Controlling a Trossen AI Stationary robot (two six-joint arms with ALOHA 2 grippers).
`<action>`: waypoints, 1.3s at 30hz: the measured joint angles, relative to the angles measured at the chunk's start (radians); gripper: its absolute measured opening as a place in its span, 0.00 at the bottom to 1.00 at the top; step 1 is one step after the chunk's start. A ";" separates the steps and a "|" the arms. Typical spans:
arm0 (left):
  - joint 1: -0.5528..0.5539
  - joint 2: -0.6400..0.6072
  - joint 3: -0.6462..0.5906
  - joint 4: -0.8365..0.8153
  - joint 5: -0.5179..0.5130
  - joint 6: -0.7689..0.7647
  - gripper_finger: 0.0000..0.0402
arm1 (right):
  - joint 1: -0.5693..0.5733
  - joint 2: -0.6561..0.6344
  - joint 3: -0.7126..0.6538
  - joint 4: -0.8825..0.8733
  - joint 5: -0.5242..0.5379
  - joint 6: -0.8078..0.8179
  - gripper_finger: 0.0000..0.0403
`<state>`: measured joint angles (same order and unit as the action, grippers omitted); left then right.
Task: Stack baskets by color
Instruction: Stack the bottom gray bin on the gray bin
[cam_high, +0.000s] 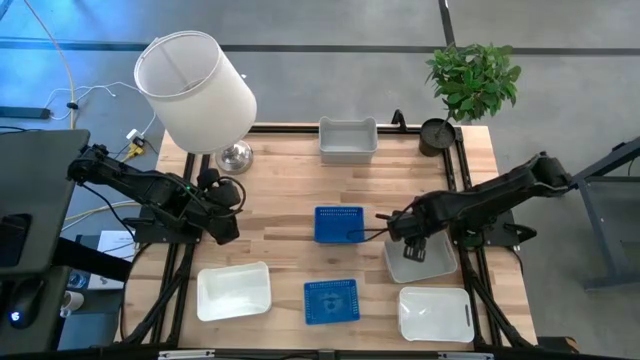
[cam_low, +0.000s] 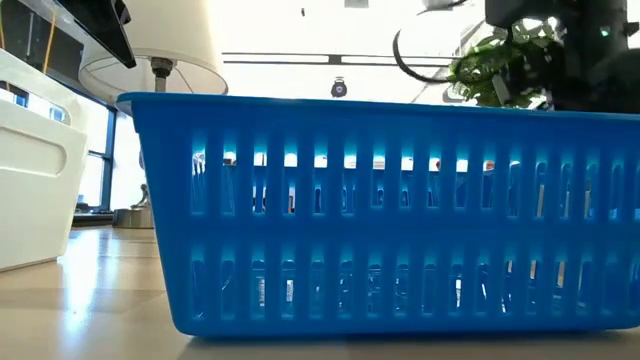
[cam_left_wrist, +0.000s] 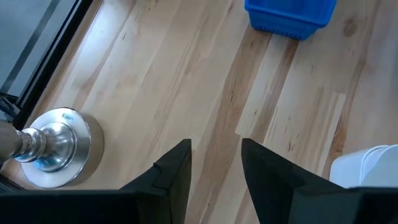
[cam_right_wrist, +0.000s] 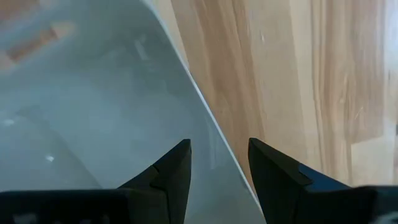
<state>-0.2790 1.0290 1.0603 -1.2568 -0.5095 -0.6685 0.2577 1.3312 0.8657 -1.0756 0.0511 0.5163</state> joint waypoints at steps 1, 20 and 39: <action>0.000 0.000 0.000 0.000 0.000 0.000 0.31 | 0.000 0.000 -0.011 0.001 0.000 0.000 0.36; 0.000 0.000 0.000 0.000 0.000 0.000 0.31 | -0.003 0.000 -0.186 0.137 -0.008 0.051 0.14; 0.000 0.000 0.000 0.000 -0.002 0.060 0.31 | -0.100 0.001 0.167 -0.178 0.170 0.031 0.00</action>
<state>-0.2787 1.0290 1.0603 -1.2572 -0.5118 -0.6084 0.1577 1.3323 1.0331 -1.2531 0.2215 0.5470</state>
